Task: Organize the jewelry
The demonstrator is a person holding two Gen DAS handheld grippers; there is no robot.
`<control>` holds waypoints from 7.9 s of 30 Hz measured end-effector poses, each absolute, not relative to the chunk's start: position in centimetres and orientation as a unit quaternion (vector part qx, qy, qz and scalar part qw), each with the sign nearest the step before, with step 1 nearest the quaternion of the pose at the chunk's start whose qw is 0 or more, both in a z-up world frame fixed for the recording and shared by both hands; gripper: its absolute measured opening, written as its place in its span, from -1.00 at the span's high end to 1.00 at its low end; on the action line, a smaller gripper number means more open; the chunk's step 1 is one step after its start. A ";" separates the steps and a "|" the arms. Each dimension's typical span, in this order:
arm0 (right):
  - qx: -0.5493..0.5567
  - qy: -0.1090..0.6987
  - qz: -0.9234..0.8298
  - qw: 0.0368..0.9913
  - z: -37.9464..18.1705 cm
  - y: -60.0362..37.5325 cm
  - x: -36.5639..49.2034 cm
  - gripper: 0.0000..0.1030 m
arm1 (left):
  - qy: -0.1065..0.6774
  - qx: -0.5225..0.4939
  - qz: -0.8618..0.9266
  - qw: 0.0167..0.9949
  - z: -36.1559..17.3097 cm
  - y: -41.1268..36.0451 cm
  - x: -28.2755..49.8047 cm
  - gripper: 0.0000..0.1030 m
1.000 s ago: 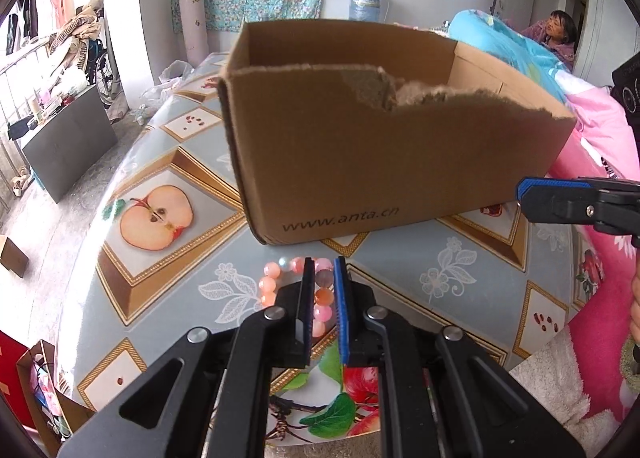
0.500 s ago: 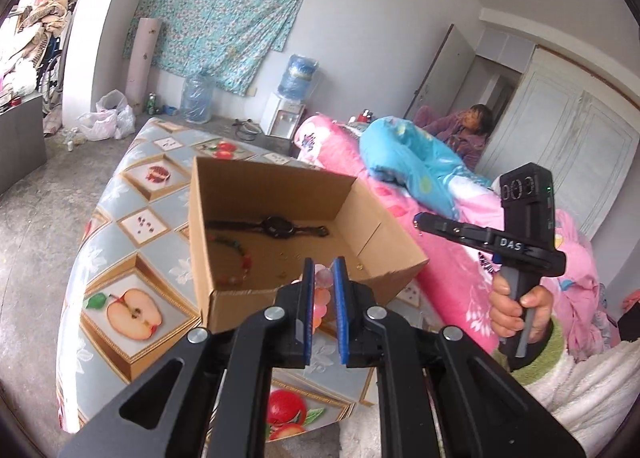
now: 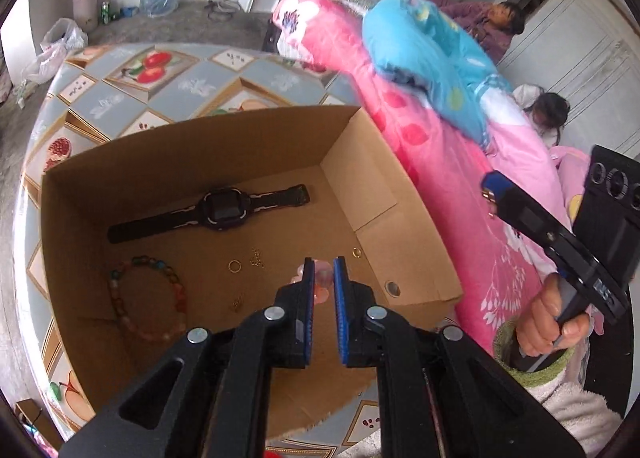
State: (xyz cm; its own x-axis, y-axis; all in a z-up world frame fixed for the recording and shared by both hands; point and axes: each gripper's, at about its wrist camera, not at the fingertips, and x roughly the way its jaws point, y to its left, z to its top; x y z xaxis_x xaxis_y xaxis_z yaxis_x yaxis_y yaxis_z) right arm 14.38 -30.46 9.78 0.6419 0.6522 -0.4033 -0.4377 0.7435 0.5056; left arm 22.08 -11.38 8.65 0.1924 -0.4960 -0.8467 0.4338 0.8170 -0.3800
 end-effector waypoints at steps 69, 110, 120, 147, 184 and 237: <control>0.195 0.517 0.176 0.815 5.8 -29.4 15.5 -0.15 | 0.551 -0.236 -0.170 0.783 2.2 4.6 16.3 -0.40; 0.148 0.394 0.247 0.873 2.4 -22.2 -4.8 -0.64 | 0.356 -0.078 -0.100 0.926 7.7 2.0 -4.0 -0.89; 0.110 0.394 0.178 0.895 1.6 -19.5 -3.5 -0.77 | 0.377 0.034 -0.044 0.925 6.6 -2.3 -3.5 -0.89; 0.093 0.486 0.041 0.868 0.1 -18.6 0.3 -0.84 | 0.529 0.000 -0.011 0.849 2.9 -3.5 1.6 -0.89; 0.093 0.494 0.031 0.864 0.1 -19.0 0.9 -0.84 | 0.523 0.012 -0.013 0.852 3.2 -4.1 1.7 -0.89; 0.092 0.494 0.031 0.864 0.2 -19.0 1.0 -0.84 | 0.523 0.013 -0.013 0.852 3.2 -4.0 1.8 -0.89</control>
State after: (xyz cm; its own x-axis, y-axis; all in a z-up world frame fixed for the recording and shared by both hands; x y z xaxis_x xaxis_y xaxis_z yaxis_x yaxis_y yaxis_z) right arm 1.00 -19.02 0.22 0.5102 0.1446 -0.8478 0.0367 0.9812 0.1895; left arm 1.79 -4.00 3.20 0.4522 -0.0089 -0.8919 0.0366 0.9993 0.0086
